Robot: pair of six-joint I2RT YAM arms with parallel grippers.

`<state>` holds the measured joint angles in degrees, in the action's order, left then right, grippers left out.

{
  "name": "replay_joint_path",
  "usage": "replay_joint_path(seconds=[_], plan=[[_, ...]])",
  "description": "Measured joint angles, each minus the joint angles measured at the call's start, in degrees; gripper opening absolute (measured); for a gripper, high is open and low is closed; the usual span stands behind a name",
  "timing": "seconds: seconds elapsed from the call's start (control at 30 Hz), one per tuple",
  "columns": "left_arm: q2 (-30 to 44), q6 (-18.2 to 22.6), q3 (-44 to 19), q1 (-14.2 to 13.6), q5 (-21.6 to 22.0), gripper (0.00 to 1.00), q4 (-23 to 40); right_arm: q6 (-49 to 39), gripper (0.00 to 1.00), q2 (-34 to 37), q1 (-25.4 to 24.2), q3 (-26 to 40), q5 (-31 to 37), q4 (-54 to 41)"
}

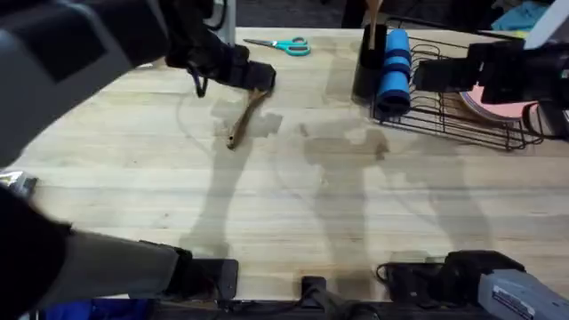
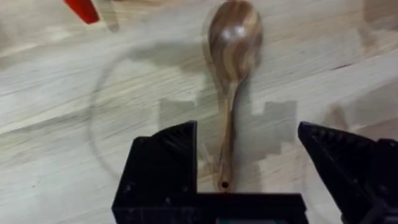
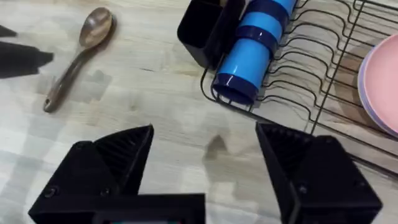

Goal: Pick up the spoon on the table one by one and put them onto the rack

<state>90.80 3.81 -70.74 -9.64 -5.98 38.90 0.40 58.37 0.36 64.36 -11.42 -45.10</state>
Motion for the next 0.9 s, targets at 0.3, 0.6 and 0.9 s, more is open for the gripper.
replay_joint_path(seconds=[0.3, 0.6, 0.9], plan=[[8.39, 0.43, -0.02, -0.29, 1.15, 0.993, -4.3, 0.01, 0.992, -0.01, -0.01, 0.0, 0.0, 0.0], [11.15, 0.51, -0.05, -0.29, 1.29, 0.993, -7.24, 0.0, 0.992, 0.0, 0.0, 0.0, 0.0, 0.0], [16.42, 0.55, -0.05, -0.29, 1.47, 0.992, -6.78, 0.01, 0.992, 0.0, -0.02, 0.0, 0.0, 0.0]])
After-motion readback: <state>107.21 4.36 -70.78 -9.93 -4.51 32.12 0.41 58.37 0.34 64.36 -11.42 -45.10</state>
